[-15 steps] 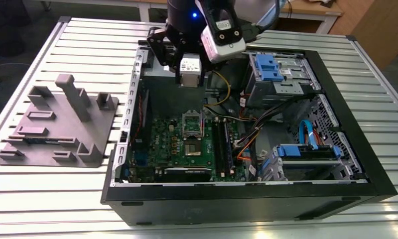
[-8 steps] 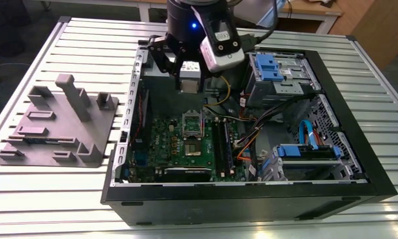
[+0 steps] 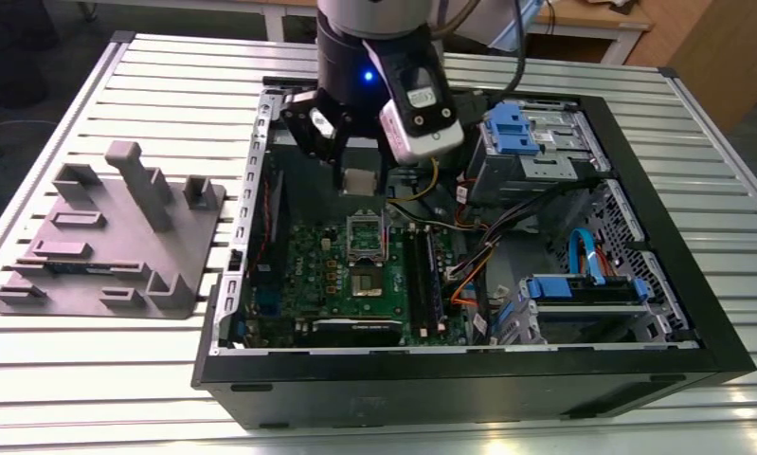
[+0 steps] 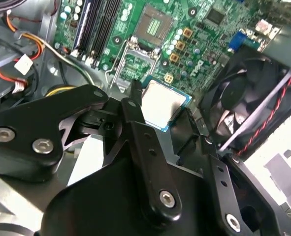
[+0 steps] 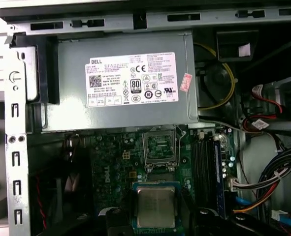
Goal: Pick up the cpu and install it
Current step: 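Pick up the cpu and move it towards the insertion slot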
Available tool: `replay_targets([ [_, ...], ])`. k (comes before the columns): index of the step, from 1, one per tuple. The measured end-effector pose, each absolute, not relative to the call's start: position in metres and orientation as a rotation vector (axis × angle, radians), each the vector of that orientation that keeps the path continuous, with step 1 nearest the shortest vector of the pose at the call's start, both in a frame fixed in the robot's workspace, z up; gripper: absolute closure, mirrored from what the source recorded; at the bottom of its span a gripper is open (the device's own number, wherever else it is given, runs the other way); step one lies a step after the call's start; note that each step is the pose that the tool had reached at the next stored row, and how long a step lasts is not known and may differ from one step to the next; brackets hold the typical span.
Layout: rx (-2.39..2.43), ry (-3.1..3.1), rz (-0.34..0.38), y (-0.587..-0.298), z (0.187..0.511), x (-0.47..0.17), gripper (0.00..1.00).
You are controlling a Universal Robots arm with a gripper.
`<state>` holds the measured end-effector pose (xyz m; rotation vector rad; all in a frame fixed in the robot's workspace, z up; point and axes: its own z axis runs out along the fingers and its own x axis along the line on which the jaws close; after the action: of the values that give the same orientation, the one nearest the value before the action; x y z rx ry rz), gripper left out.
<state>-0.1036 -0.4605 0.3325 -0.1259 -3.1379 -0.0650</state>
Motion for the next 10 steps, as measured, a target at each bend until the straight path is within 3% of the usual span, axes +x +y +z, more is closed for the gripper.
replay_targets([
  [10, -0.127, -3.135, -0.065, -0.468, 0.314, -0.102, 0.53],
])
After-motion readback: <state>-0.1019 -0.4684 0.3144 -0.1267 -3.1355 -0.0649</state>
